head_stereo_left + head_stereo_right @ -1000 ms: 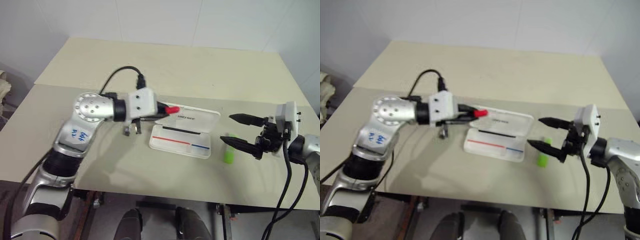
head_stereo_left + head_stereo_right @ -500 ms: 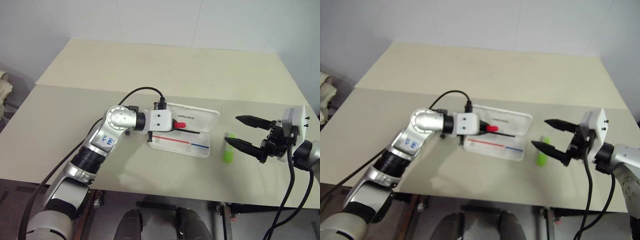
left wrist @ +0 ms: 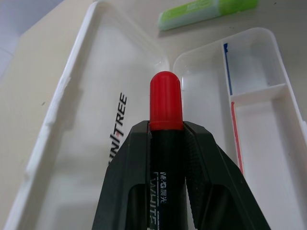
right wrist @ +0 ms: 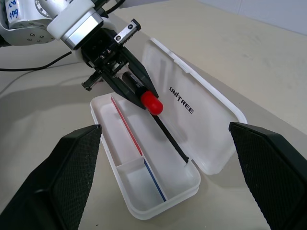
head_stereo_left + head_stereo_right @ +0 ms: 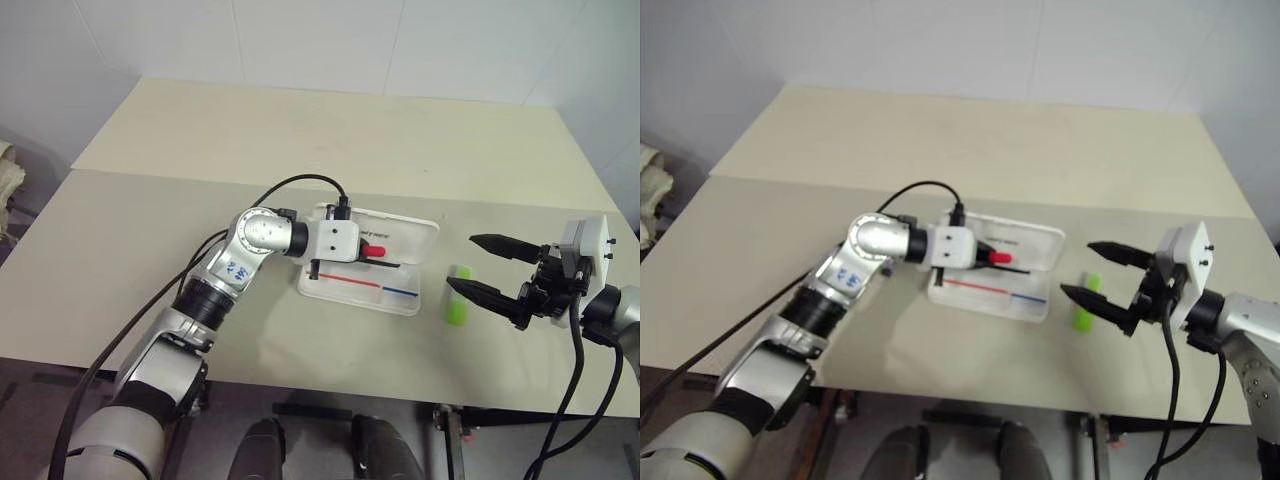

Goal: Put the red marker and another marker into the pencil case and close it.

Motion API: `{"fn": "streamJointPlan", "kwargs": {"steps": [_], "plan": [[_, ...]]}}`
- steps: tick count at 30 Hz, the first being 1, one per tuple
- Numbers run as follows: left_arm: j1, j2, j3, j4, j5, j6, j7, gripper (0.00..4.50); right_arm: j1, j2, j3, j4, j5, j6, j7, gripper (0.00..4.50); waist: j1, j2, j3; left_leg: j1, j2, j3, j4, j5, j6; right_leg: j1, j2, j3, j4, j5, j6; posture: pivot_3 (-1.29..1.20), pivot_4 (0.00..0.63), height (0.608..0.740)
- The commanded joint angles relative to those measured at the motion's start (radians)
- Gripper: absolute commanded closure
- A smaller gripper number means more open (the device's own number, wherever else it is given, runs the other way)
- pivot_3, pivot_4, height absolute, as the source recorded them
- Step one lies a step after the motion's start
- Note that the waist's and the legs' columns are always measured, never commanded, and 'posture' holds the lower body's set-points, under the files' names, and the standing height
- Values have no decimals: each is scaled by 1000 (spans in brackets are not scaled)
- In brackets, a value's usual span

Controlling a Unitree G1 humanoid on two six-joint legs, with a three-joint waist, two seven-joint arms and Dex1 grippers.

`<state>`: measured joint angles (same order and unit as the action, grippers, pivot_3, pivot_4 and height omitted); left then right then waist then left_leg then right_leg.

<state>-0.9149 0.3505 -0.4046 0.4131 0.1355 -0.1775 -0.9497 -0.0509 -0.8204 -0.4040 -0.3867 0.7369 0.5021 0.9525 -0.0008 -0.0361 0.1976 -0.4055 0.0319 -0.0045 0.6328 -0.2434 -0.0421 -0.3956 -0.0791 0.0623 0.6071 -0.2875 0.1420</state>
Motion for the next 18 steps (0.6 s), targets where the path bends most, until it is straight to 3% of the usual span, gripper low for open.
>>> {"fn": "streamJointPlan", "kwargs": {"steps": [1, 8, 18], "plan": [[-13, -26, 15, -33, -45, 28, -43, 3923, 18, -3, -60, -37, 23, -14, -3, 0, 0, 0, 0, 0, 0, 0, 0, 0, 0, 0, 0, 0, 0, 0, 0, 0, 150, 740], [-16, -49, 46, -61, -100, 188, -91, 3923, 40, -3, -77, -56, 29, -10, -11, 0, -3, 0, 0, 0, 0, 0, 1, 0, 0, 0, 0, 0, 2, 0, 0, 0, 150, 740], [-37, -71, 51, 58, -78, 113, -83, 3923, 44, -2, -77, -69, 34, -9, -28, 0, 0, 0, 0, 0, 0, -1, 1, 0, 0, 0, 1, 0, 2, 0, 0, 0, 150, 740]]}}
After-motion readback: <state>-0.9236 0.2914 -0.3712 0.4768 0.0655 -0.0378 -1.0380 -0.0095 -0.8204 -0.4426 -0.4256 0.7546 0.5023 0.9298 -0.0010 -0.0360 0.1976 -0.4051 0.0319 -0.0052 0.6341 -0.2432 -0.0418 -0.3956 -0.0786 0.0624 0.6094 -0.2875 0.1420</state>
